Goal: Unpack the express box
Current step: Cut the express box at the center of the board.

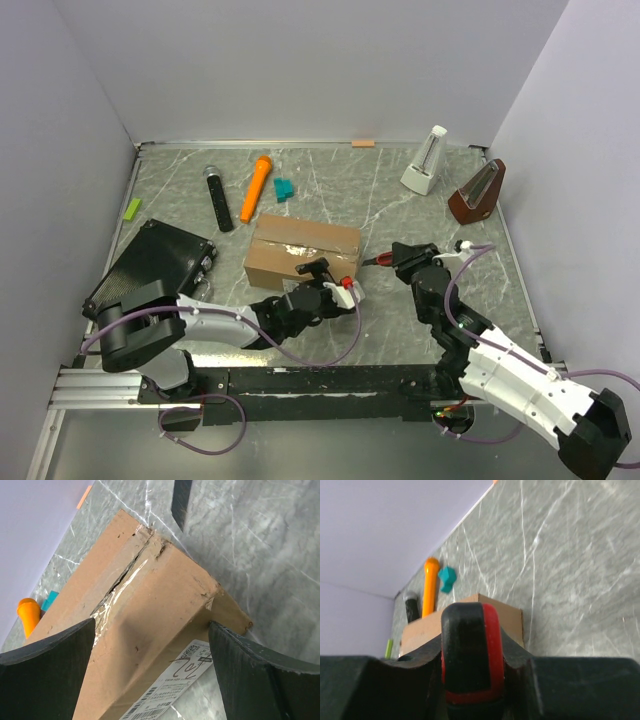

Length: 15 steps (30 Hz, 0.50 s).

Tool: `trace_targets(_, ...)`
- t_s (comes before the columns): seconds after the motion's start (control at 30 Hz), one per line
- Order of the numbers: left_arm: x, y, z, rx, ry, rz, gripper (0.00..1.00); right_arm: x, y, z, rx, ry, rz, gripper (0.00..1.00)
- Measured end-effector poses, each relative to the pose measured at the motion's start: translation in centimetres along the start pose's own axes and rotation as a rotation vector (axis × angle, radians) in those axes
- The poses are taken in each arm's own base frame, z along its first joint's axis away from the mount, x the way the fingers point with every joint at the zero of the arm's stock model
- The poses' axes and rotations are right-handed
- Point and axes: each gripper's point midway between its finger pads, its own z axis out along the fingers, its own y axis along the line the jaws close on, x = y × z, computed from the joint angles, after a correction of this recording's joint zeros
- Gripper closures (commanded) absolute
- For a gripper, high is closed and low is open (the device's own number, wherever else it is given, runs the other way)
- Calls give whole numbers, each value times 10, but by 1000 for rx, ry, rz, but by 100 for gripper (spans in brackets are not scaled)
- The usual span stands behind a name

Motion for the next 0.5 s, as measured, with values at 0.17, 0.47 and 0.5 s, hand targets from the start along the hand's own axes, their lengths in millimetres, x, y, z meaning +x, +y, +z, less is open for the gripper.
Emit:
trace_targets(0.17,2,4,8,-15,5,-32,2,-6,-5,15,40,-56,13,100)
trace_targets(0.47,3,3,12,-20,11,-47,2,6,-18,32,69,-55,46,100)
trace_targets(0.5,4,4,12,-21,11,-49,2,5,-15,33,60,-60,56,100)
